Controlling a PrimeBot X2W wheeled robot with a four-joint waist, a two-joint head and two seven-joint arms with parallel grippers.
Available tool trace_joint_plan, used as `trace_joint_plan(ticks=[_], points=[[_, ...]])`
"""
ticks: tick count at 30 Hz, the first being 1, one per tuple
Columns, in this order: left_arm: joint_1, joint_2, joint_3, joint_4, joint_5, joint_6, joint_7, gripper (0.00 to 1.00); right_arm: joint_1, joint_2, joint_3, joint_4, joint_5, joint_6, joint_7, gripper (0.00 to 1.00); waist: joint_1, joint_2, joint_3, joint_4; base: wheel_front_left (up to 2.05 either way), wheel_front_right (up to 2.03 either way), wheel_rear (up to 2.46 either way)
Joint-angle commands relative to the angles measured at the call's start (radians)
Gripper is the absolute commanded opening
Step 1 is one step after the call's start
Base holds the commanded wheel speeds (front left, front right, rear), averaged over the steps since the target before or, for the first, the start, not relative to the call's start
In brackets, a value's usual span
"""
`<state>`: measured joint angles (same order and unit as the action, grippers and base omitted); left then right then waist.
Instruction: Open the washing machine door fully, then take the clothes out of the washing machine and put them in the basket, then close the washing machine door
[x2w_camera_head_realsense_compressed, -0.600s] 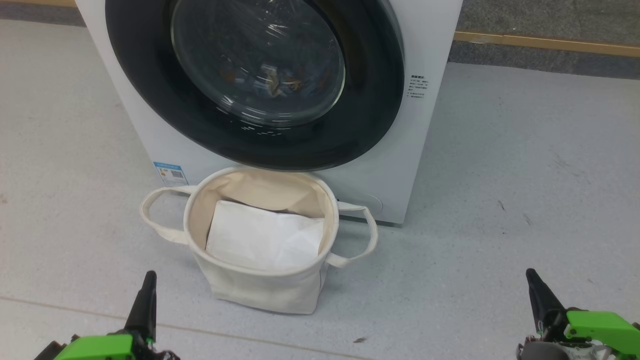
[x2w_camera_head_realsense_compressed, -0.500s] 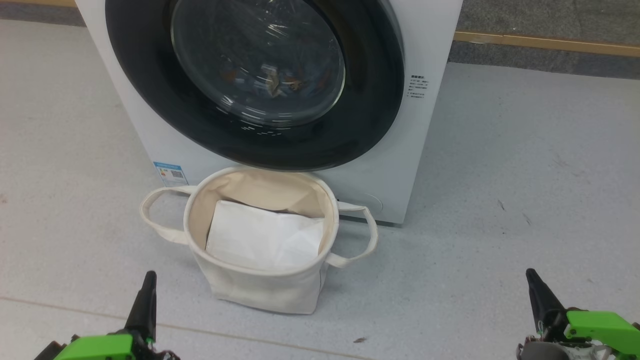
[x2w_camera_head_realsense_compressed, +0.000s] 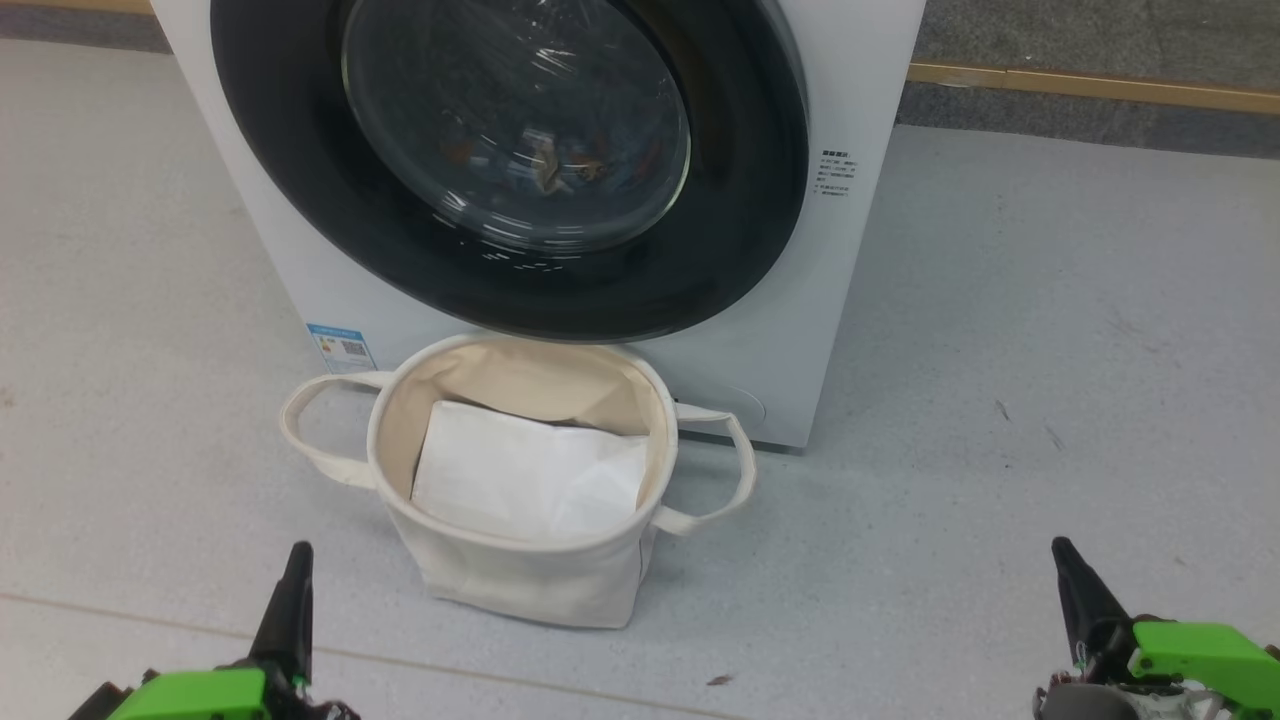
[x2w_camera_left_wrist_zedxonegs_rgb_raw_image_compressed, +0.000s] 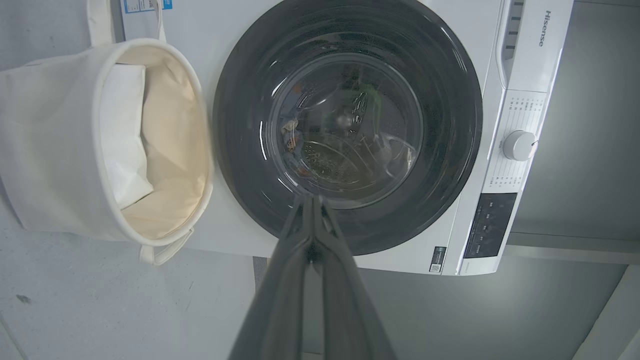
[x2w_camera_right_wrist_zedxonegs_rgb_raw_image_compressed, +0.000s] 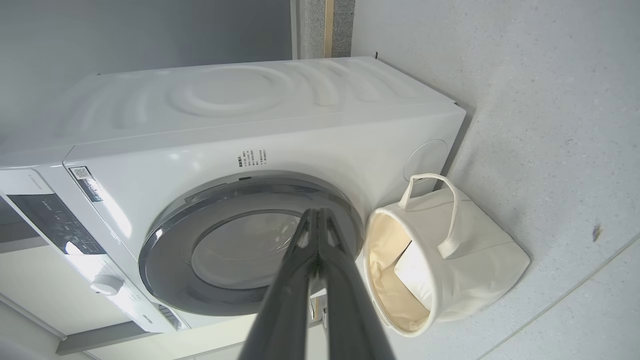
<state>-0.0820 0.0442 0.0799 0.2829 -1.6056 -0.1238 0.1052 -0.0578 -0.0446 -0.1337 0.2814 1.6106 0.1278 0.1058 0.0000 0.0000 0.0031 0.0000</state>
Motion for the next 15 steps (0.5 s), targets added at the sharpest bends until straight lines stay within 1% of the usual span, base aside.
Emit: trace_joint_plan(ticks=[1, 2, 3, 4, 5, 7, 9, 13, 15], points=[[-0.026, 0.006, 0.033, -0.038, -0.003, -0.007, 0.008, 0.00, -0.050, -0.006, 0.020, -0.037, -0.002, 0.003, 0.007, 0.00, 0.0000, 0.0000, 0.000, 0.000, 0.00, 0.00, 0.00], [0.000, 0.000, -0.001, 0.006, 0.000, 0.000, -0.001, 1.00, 0.000, 0.000, 0.001, 0.006, 0.000, 0.000, -0.001, 1.00, 0.0000, 0.0000, 0.000, 0.000, 0.00, 0.00, 0.00], [0.001, 0.000, -0.002, 0.018, 0.000, 0.001, -0.002, 1.00, 0.003, 0.001, 0.001, 0.016, 0.000, 0.000, -0.002, 1.00, 0.0000, 0.0000, 0.000, 0.000, 0.00, 0.00, 0.00], [0.005, -0.001, -0.002, 0.030, 0.000, 0.001, -0.002, 0.00, 0.007, 0.003, 0.002, 0.030, 0.000, 0.000, -0.002, 0.00, 0.0000, 0.0000, 0.000, 0.000, 0.00, 0.00, 0.00], [0.015, -0.002, -0.003, 0.050, 0.000, 0.001, -0.002, 1.00, 0.017, 0.005, 0.003, 0.051, 0.000, 0.000, -0.002, 1.00, 0.0000, 0.0000, 0.000, 0.000, 0.00, 0.00, 0.00], [0.034, -0.003, -0.003, 0.079, 0.000, 0.001, -0.002, 1.00, 0.033, 0.007, 0.004, 0.080, 0.000, 0.000, -0.003, 1.00, 0.0000, 0.0000, 0.000, 0.000, 0.00, 0.00, 0.00], [0.028, -0.003, -0.003, 0.078, 0.002, 0.002, -0.007, 1.00, 0.027, 0.007, 0.009, 0.078, 0.001, 0.000, -0.009, 1.00, 0.0002, 0.0000, 0.001, 0.001, 0.00, 0.00, 0.00], [0.018, -0.003, -0.002, 0.079, 0.006, 0.003, -0.017, 1.00, 0.015, 0.006, 0.019, 0.079, 0.003, 0.000, -0.020, 1.00, 0.0023, 0.0000, -0.001, 0.001, 0.00, 0.00, 0.00], [0.013, -0.002, -0.001, 0.080, 0.009, 0.003, -0.022, 1.00, 0.010, 0.006, 0.024, 0.080, 0.004, 0.000, -0.026, 1.00, 0.0017, 0.0000, -0.001, 0.002, 0.00, 0.00, 0.00]])
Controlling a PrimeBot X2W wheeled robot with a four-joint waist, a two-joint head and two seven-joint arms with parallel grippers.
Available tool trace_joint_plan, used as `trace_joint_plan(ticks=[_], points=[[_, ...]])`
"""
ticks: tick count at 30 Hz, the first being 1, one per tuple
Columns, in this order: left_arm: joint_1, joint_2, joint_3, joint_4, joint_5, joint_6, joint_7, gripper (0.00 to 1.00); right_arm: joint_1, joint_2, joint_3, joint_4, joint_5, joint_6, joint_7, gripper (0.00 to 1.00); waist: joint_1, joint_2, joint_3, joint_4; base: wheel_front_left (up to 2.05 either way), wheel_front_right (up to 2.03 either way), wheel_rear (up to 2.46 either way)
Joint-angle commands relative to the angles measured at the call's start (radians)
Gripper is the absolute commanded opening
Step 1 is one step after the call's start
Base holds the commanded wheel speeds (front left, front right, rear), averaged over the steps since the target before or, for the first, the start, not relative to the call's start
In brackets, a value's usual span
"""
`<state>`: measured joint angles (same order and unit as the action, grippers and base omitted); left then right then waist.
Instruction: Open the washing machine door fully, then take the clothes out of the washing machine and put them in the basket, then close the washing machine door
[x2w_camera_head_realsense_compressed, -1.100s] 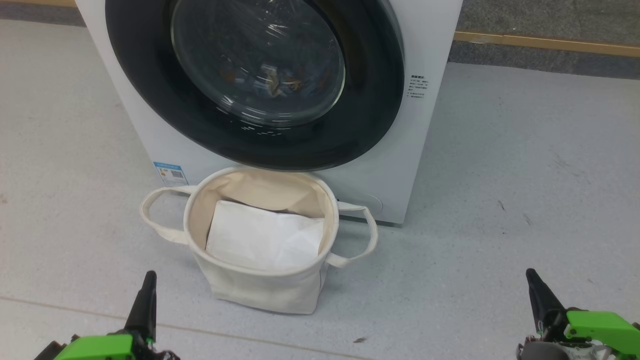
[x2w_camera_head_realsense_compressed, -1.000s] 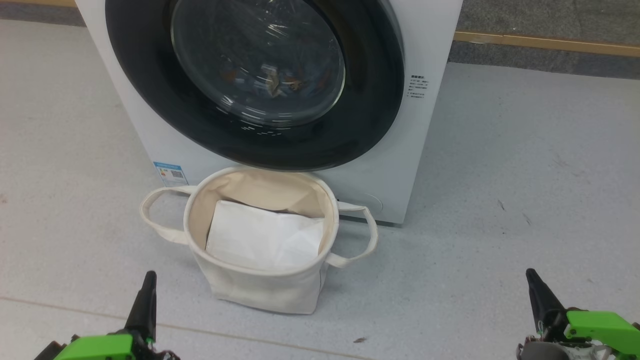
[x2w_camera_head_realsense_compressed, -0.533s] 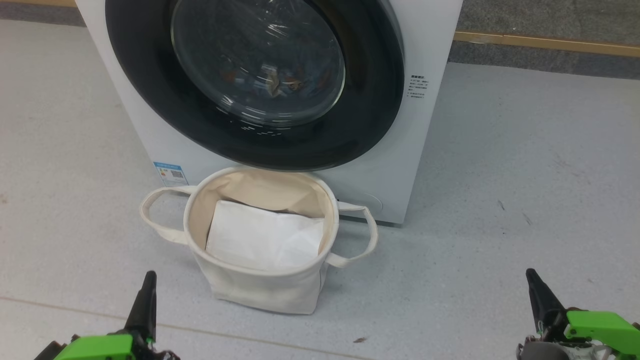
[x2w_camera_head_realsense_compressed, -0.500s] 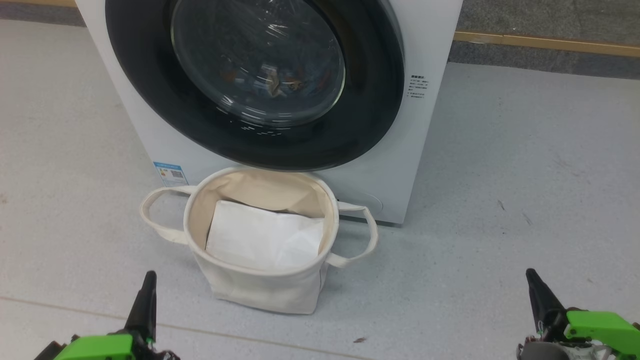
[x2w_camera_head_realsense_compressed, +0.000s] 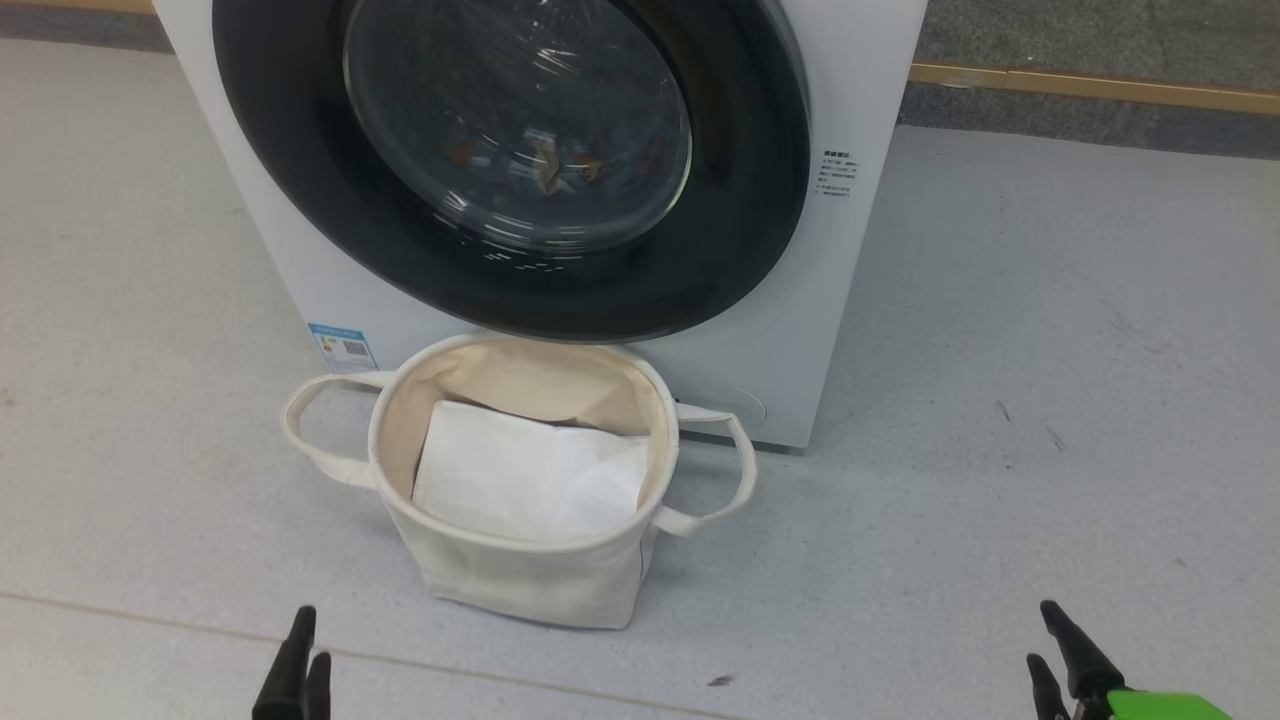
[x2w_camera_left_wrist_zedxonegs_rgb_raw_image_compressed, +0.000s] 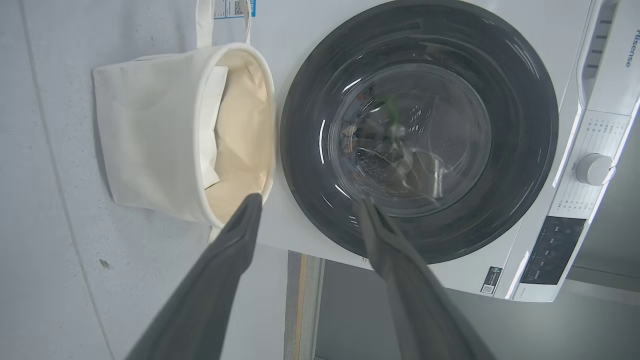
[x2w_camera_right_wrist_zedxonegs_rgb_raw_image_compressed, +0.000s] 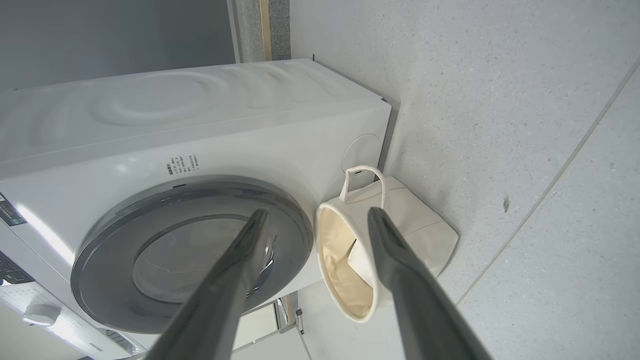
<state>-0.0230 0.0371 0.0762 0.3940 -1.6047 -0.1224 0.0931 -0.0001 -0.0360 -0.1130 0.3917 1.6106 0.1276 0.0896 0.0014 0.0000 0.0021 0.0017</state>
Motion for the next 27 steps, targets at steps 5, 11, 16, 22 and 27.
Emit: trace_joint_plan(ticks=[5, 11, 16, 22, 27], points=[[-0.061, 0.007, 0.003, -0.028, 0.015, 0.004, -0.023, 1.00, -0.065, -0.003, 0.014, -0.029, 0.002, 0.001, -0.025, 1.00, -0.0013, 0.0000, 0.003, 0.001, 0.00, 0.00, 0.00], [-0.082, 0.014, 0.002, -0.029, 0.033, 0.006, -0.041, 1.00, -0.090, -0.004, 0.021, -0.030, -0.018, 0.001, -0.042, 1.00, -0.0014, 0.0000, 0.006, 0.004, 0.00, 0.00, 0.00], [-0.101, 0.025, -0.007, -0.034, 0.070, 0.011, -0.058, 1.00, -0.110, -0.004, 0.028, -0.040, -0.059, 0.001, -0.057, 1.00, -0.0014, 0.0000, 0.008, 0.005, 0.00, 0.00, 0.00], [-0.122, 0.039, -0.030, -0.038, 0.137, 0.022, -0.074, 1.00, -0.130, -0.005, 0.038, -0.048, -0.136, 0.001, -0.072, 1.00, -0.0014, 0.0000, 0.010, 0.008, 0.00, 0.00, 0.00], [-0.145, 0.053, -0.057, -0.040, 0.210, 0.032, -0.089, 1.00, -0.152, -0.005, 0.048, -0.062, -0.263, 0.001, -0.086, 1.00, -0.0014, 0.0000, 0.013, 0.010, 0.00, 0.00, 0.00]])
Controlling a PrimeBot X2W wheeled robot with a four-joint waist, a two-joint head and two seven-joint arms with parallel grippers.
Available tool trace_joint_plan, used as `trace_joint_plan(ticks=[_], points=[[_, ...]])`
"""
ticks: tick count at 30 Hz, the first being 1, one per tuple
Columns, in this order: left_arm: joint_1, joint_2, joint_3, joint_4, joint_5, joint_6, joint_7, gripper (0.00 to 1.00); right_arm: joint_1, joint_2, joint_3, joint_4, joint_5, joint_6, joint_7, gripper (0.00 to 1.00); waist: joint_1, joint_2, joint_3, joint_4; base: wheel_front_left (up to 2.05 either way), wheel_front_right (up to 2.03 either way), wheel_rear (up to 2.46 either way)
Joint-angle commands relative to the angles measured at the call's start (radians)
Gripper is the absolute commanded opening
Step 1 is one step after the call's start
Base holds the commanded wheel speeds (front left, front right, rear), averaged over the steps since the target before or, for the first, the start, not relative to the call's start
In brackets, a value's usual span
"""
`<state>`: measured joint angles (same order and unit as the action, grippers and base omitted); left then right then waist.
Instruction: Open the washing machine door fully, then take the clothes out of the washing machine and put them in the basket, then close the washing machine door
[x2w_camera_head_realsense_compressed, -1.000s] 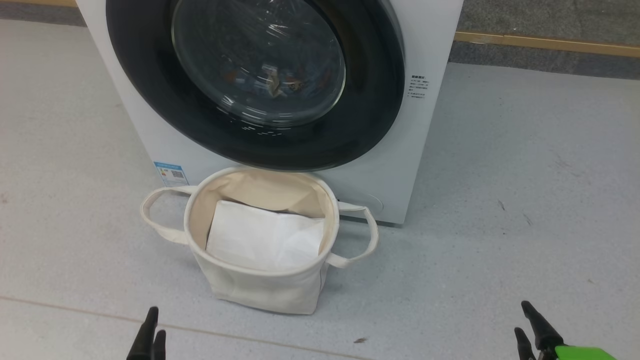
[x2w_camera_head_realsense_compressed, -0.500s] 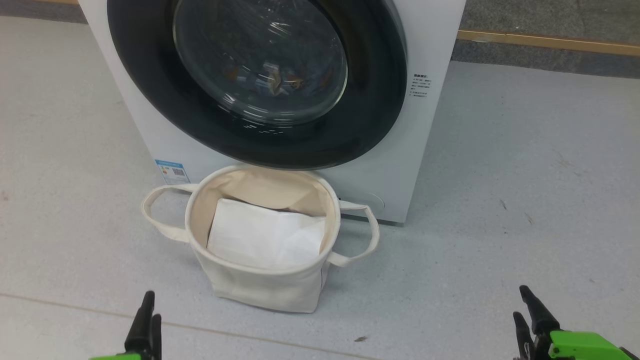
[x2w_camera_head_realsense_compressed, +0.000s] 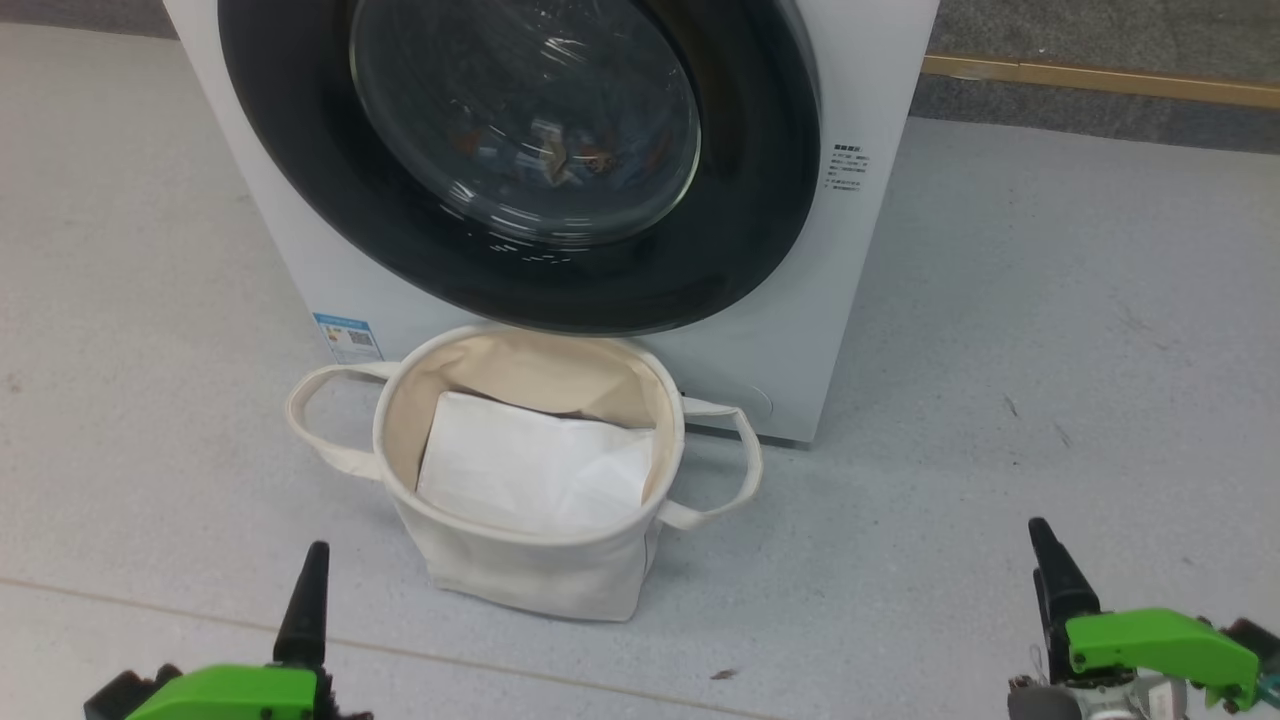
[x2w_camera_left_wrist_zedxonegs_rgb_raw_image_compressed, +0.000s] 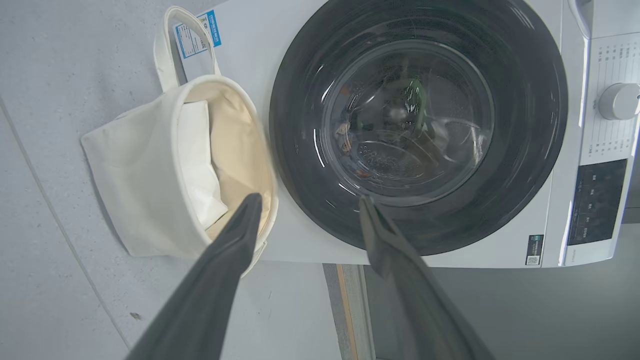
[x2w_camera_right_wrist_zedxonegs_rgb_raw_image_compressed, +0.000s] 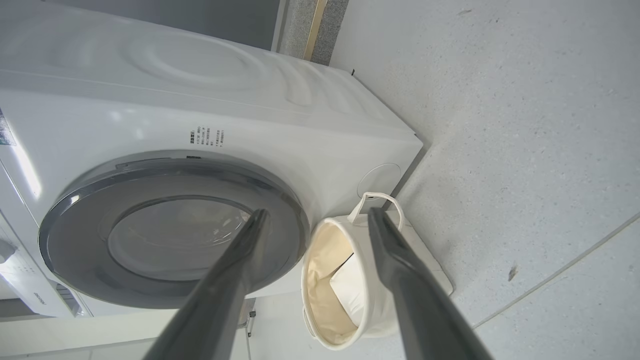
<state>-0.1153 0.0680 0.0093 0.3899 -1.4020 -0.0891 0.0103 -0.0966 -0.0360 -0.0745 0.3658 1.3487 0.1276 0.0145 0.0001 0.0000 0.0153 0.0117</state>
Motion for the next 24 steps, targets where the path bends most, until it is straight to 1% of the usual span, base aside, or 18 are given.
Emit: trace_joint_plan(ticks=[1, 9, 16, 24], points=[[-0.057, 0.025, 0.004, -0.037, 0.023, 0.002, -0.010, 1.00, -0.059, -0.005, 0.012, -0.040, -0.027, 0.001, -0.014, 1.00, -0.0001, 0.0000, 0.000, 0.000, 0.00, 0.00, 0.00], [-0.094, 0.052, -0.038, -0.040, 0.178, 0.033, -0.033, 1.00, -0.084, -0.006, 0.043, -0.063, -0.217, 0.001, -0.037, 1.00, -0.0001, 0.0000, 0.001, 0.004, 0.00, 0.00, 0.00], [-0.118, 0.077, -0.084, -0.014, 0.313, 0.058, -0.054, 1.00, -0.102, -0.007, 0.081, -0.064, -0.399, 0.001, -0.058, 1.00, -0.0001, 0.0000, -0.010, 0.005, 0.00, 0.00, 0.00], [-0.152, 0.096, -0.113, 0.002, 0.428, 0.078, -0.077, 1.00, -0.127, -0.008, 0.117, -0.057, -0.541, 0.002, -0.081, 1.00, -0.0001, 0.0000, -0.021, 0.006, 0.00, 0.00, 0.00]])
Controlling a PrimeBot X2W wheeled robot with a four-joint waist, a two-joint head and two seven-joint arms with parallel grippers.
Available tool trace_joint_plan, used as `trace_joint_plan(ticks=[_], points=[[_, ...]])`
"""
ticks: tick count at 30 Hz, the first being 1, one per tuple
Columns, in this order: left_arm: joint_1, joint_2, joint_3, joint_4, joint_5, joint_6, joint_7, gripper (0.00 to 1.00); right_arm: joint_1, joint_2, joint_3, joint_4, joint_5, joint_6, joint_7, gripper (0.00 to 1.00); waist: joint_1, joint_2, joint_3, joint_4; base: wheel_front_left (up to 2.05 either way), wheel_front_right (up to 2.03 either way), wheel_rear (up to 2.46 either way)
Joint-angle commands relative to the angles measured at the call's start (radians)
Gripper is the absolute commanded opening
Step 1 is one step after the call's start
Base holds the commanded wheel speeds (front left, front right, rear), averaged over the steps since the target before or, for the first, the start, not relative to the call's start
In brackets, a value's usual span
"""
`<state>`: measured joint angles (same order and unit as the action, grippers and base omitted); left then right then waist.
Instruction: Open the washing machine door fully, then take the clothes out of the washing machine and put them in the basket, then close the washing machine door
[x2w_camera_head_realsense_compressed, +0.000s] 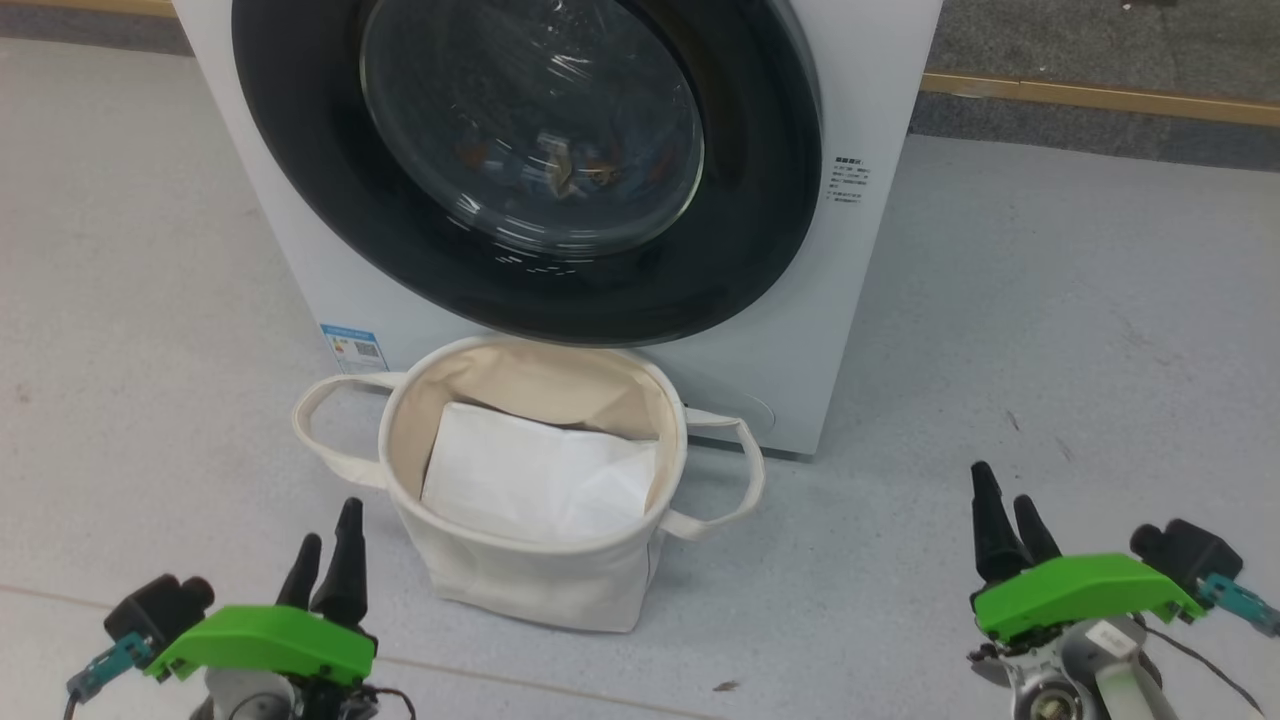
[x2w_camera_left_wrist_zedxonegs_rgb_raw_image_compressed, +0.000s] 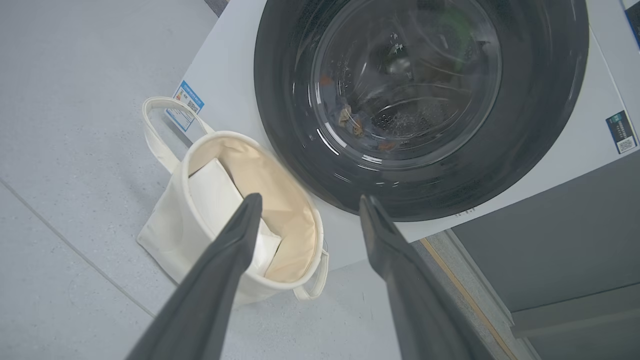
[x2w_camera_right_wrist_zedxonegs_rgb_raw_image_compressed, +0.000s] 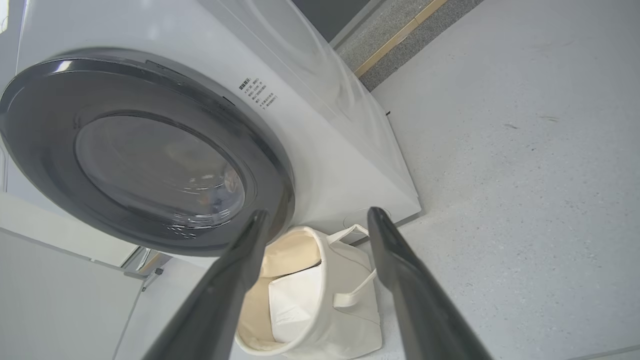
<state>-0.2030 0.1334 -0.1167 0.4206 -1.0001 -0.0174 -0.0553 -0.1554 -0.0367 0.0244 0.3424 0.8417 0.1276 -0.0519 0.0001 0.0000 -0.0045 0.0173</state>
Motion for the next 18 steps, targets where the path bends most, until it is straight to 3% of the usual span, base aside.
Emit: trace_joint_plan(ticks=[1, 18], points=[[-0.067, 0.034, 0.012, -0.029, 0.038, 0.007, -0.014, 1.00, -0.072, -0.007, 0.022, -0.032, -0.051, 0.002, -0.018, 1.00, 0.0000, 0.0000, -0.002, 0.000, 0.00, 0.00, 0.00], [-0.105, 0.077, -0.018, -0.028, 0.247, 0.033, -0.061, 1.00, -0.118, -0.008, 0.064, -0.020, -0.281, 0.002, -0.065, 1.00, 0.0000, 0.0000, -0.017, -0.006, 0.00, 0.00, 0.00]])
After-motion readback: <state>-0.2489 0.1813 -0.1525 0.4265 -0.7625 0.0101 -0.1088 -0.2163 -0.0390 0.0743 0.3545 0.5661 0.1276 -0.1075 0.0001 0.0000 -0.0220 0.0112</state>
